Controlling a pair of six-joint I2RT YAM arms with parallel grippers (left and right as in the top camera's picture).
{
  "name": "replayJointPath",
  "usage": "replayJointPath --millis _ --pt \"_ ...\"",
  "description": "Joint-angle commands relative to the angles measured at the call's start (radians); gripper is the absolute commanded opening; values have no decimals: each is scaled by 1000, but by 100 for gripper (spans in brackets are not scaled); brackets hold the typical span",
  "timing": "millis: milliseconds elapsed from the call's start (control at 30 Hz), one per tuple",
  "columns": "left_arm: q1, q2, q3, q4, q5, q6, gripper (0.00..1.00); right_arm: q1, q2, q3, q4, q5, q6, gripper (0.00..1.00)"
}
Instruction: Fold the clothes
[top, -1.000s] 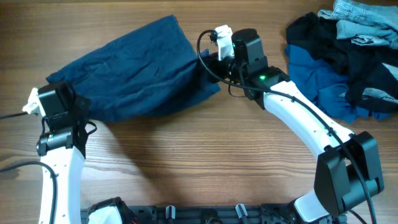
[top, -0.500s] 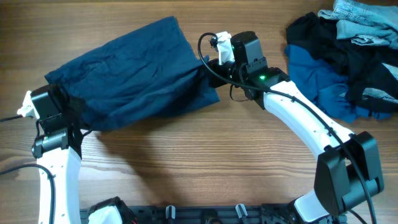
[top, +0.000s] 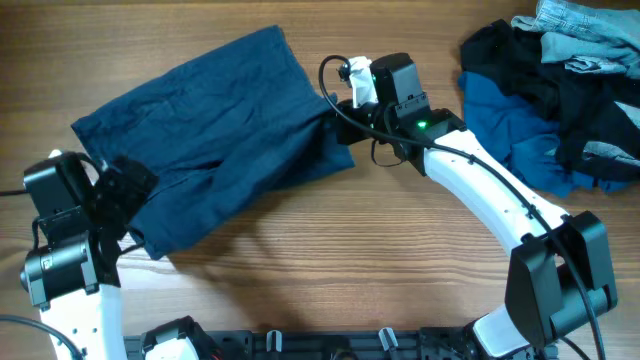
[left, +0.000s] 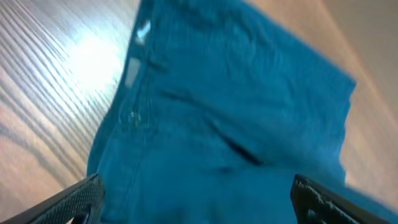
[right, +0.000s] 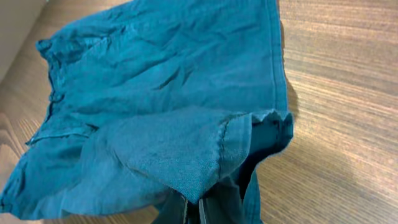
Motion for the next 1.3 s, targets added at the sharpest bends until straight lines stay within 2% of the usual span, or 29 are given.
replayJointPath --millis 0,100,233,367,533,667,867,1000,1267 --pt "5 23 12 -61 117 119 96 2 13 24 -16 -17 -13 4" --pt "5 48 12 -82 140 127 99 2 13 24 -29 -21 -14 4" --pt "5 80 12 -116 229 175 99 2 13 24 -31 -28 -21 4" --pt "5 103 12 -167 229 217 98 2 13 24 101 -52 -37 4" --pt "5 103 12 -159 225 219 95 2 13 24 294 -31 -13 4" --pt "5 103 12 -156 218 219 93 3 13 24 376 7 14 4" --pt "5 103 12 -159 224 219 92 0 14 24 375 96 39 4" --pt "0 103 12 -141 317 219 89 -42 14 24 374 127 72 4" --pt "-152 148 12 -26 318 193 88 -190 14 26 332 81 111 4"
